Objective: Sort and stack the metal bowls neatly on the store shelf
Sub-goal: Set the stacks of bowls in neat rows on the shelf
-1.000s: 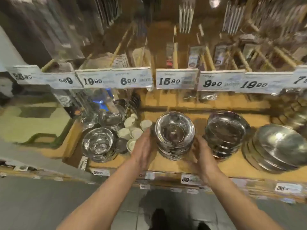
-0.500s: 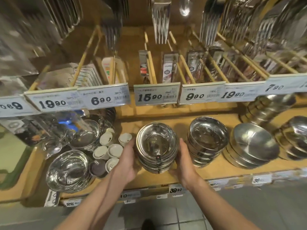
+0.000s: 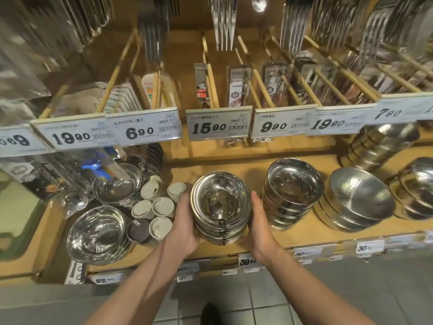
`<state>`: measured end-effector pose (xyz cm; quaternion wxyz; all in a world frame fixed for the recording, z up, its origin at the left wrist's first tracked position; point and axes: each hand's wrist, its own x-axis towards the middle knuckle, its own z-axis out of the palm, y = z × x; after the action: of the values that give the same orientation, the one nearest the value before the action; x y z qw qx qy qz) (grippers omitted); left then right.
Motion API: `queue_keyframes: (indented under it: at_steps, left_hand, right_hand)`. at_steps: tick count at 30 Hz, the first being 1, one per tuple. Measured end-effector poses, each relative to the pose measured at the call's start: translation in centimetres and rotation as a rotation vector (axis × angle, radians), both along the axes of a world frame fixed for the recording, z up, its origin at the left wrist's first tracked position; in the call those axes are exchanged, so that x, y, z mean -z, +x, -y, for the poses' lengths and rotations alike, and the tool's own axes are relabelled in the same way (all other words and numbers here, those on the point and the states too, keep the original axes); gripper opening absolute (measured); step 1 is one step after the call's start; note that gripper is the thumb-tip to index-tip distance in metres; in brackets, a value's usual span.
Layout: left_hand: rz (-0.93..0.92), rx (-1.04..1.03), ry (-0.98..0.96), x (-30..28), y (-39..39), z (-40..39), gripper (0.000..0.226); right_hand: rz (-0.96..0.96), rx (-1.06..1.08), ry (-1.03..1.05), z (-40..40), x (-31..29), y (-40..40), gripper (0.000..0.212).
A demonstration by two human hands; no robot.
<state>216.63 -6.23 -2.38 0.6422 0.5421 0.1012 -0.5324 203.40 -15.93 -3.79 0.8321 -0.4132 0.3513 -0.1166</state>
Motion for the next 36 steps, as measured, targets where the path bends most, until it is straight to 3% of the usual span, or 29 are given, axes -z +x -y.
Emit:
queue_keyframes:
  at_steps: [3, 8, 11, 15, 18, 21, 26, 36]
  left_hand:
    - [0.042, 0.014, -0.037, -1.0, -1.0, -0.7, 0.069]
    - [0.083, -0.002, -0.078, -3.1, -2.8, -2.1, 0.071]
    - [0.122, 0.025, -0.045, -5.0, -4.8, -3.0, 0.067]
    - [0.169, 0.057, -0.045, -8.2, -10.0, -3.9, 0.072]
    - [0.180, 0.149, -0.074, -10.6, -15.7, -3.3, 0.062]
    - [0.169, 0.254, -0.119, -12.5, -22.5, -1.4, 0.053]
    - [0.169, 0.478, -0.243, -14.4, -33.4, 3.3, 0.048]
    - [0.055, 0.653, -0.125, -13.3, -47.3, 15.1, 0.059]
  right_hand:
    - [-0.005, -0.008, -0.035, -1.1, -0.6, -0.9, 0.054]
    - [0.014, 0.039, -0.026, -3.1, -2.8, -3.1, 0.064]
    - [0.048, 0.038, -0.045, -4.1, -4.5, -5.9, 0.055]
    - [0.073, 0.054, -0.043, -4.9, -6.6, -11.6, 0.054]
    - [0.021, 0.133, -0.043, -4.5, -8.3, -17.2, 0.053]
    - [0.011, 0.185, -0.093, -3.5, -9.9, -24.0, 0.050]
    - [-0.050, 0.360, -0.114, -0.7, -11.3, -35.7, 0.066]
    - [-0.118, 0.608, -0.169, 6.8, -12.8, -51.0, 0.054]
